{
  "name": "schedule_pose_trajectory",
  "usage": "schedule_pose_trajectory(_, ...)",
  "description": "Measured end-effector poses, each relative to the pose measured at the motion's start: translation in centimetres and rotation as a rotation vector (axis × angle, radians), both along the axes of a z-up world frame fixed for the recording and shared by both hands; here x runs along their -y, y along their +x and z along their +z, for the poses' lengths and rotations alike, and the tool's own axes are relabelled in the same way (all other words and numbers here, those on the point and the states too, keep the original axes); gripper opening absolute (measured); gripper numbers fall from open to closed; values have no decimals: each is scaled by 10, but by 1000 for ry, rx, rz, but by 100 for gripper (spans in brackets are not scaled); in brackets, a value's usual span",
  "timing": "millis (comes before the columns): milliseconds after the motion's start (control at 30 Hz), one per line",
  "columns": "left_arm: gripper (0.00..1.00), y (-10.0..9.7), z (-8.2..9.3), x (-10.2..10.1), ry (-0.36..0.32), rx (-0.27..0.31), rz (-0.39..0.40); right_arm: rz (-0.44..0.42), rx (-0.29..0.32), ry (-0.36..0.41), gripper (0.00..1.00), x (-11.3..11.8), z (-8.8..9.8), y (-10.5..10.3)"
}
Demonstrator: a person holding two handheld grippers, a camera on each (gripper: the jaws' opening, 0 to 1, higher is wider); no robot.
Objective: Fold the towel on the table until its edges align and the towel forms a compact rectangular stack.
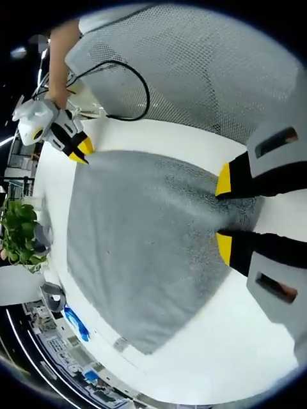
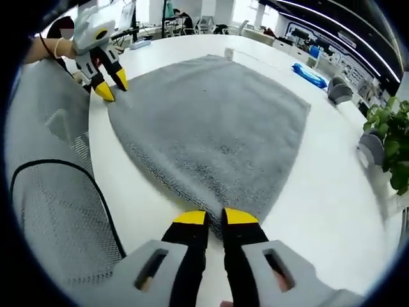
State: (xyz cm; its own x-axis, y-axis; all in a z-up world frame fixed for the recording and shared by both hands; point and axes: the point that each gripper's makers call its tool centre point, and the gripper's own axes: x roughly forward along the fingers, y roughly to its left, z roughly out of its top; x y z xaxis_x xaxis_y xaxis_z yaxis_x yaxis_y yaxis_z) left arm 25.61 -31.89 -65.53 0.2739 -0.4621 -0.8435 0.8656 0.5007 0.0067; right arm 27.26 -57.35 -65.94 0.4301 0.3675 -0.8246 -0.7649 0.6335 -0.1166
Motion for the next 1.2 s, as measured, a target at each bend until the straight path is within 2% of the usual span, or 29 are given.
schedule_pose_trajectory(367,18,-15,7,2,-1,-44,-23,-21,4,11,3,1,0,2)
schedule_pose_trajectory(533,24,-17,7,5,-23,-53,-29,-39,2,26,4,1,0,2)
schedule_pose_trajectory(600,27,-21,0,4,4,-58,-52,-44,2,29,4,1,0,1)
schedule_pose_trajectory(667,27,-21,-2,3,34,-24,-95,-46,1,31,4,1,1,1)
schedule_pose_trajectory(867,19,-15,-3,1,72,16,-100,-54,4,33,4,0,0,1)
schedule_pose_trajectory(967,9,-7,-2,-2,94,54,-90,-58,8,30,4,0,0,1)
schedule_pose_trajectory(1000,8,-6,-3,-2,91,48,-85,-61,8,31,3,0,1,1)
schedule_pose_trajectory(1033,8,-5,-3,-3,76,18,-37,-66,7,33,3,0,1,2)
schedule_pose_trajectory(1100,7,-4,-1,-3,56,-9,1,-74,-3,34,3,0,1,2)
schedule_pose_trajectory(1200,6,-2,3,-7,53,-11,14,-78,-32,41,2,-2,4,1)
